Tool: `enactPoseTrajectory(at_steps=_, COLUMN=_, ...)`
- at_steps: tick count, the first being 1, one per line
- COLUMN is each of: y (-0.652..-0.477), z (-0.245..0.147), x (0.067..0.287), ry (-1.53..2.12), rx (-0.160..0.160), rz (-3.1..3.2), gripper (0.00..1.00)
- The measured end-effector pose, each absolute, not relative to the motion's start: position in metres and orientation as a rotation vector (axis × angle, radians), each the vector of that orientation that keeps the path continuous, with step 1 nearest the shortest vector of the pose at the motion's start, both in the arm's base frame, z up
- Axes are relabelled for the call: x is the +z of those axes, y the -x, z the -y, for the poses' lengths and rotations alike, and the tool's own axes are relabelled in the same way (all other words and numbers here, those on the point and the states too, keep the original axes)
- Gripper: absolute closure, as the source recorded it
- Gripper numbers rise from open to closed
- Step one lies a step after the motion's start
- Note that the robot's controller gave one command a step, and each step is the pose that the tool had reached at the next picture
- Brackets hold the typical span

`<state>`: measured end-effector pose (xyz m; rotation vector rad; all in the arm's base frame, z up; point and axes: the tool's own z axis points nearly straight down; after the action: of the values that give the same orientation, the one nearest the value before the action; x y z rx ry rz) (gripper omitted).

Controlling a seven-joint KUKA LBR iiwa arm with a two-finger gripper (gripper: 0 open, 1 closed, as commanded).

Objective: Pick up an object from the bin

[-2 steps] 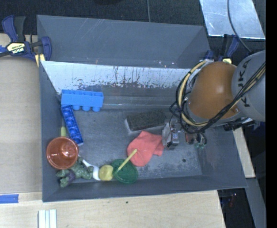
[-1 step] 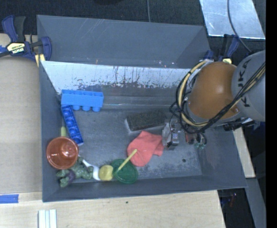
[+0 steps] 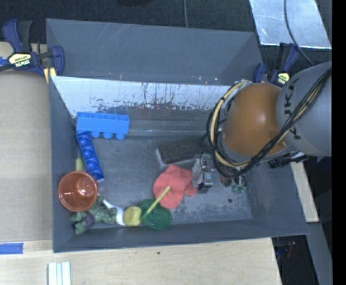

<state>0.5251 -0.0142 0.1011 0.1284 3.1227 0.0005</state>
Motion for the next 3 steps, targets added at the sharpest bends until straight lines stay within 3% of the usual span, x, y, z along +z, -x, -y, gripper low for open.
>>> enactPoseTrajectory(at_steps=1, y=-0.509, z=-0.026, x=0.072, ry=-0.16, rx=-0.002, rz=-3.117, gripper=1.0)
enactPoseTrajectory(at_steps=2, y=-0.499, z=-0.093, x=0.072, ry=-0.1, rx=-0.001, rz=-3.117, gripper=0.0)
enactPoseTrajectory(at_steps=3, y=-0.499, z=-0.093, x=0.072, ry=-0.1, rx=-0.001, rz=-3.117, gripper=0.0)
